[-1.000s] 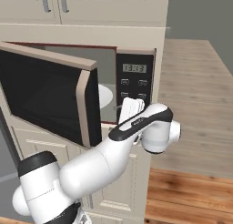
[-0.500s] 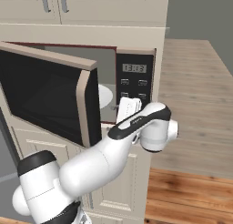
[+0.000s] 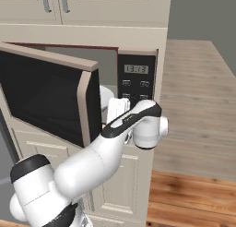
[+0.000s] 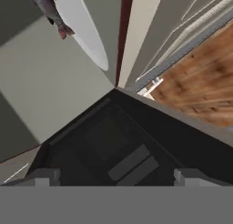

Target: Open the microwave door.

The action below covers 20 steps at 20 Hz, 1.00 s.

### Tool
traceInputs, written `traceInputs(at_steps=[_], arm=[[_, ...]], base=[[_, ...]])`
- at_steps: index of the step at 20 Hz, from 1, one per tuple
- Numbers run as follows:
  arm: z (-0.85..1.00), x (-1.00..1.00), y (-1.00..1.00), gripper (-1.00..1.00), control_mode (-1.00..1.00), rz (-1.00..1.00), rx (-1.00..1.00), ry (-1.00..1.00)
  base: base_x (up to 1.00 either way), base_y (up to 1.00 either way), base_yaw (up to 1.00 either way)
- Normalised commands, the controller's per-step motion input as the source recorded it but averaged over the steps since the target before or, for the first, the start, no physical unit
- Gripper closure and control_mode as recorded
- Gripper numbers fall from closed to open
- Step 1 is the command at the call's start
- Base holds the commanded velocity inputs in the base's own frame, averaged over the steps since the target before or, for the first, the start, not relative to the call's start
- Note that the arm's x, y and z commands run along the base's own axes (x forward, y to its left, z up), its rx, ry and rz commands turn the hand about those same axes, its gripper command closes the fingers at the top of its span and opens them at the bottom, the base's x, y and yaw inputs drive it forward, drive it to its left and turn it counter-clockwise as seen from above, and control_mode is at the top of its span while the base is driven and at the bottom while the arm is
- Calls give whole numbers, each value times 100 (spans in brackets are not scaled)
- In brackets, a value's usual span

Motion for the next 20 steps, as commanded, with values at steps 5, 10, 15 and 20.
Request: traceInputs(at_steps=[5,10,15,20], arm=[[0,-49,45,-100,-100,15,-3,-1],[0,-66,28,-100,-100,18,-1,-1],[1,-73,16,-100,-100,18,0,-3],[7,-68,31,-100,-100,16,0,-6]], base=[[0,0,0],[0,0,0],[0,0,0],[0,0,0]])
